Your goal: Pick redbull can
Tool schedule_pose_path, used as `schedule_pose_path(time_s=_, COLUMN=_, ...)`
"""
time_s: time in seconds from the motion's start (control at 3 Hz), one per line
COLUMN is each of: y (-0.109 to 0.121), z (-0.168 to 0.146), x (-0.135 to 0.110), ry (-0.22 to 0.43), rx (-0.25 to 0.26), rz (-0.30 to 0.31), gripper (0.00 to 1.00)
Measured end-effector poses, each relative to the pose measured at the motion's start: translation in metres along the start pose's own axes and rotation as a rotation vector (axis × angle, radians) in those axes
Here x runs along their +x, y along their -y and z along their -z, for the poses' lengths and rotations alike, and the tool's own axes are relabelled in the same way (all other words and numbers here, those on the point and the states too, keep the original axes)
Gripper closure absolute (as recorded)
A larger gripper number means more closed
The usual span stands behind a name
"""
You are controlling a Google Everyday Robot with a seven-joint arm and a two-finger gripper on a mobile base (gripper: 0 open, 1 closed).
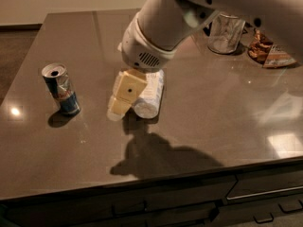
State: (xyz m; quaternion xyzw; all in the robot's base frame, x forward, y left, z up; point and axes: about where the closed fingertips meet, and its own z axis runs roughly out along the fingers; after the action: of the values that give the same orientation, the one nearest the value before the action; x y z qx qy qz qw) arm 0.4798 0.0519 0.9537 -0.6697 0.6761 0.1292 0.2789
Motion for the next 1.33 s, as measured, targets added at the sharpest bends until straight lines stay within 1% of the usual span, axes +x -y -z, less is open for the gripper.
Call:
schedule_pose_path(time_s=0.33, y=0.0, z=-0.025, x=-0.032, ry=0.056, rx=-0.011, rz=0.01, gripper=0.0)
schedule_pose_path(time_s=0.67, y=0.006, z=-0.05, x=-0.056, ry=0.096, rx=0.003, rz=0.002, gripper=0.0)
schedule_pose_path(time_s=1.0, y=0.022, z=-0.076, x=-0.07, ry=0.113, rx=0.013, rz=-0.022, gripper=0.0)
schedule_pose_path(time_s=1.33, y=0.034, z=-0.098, x=-0.08, ry=0.124, rx=-0.001, rz=-0.048, gripper=0.0)
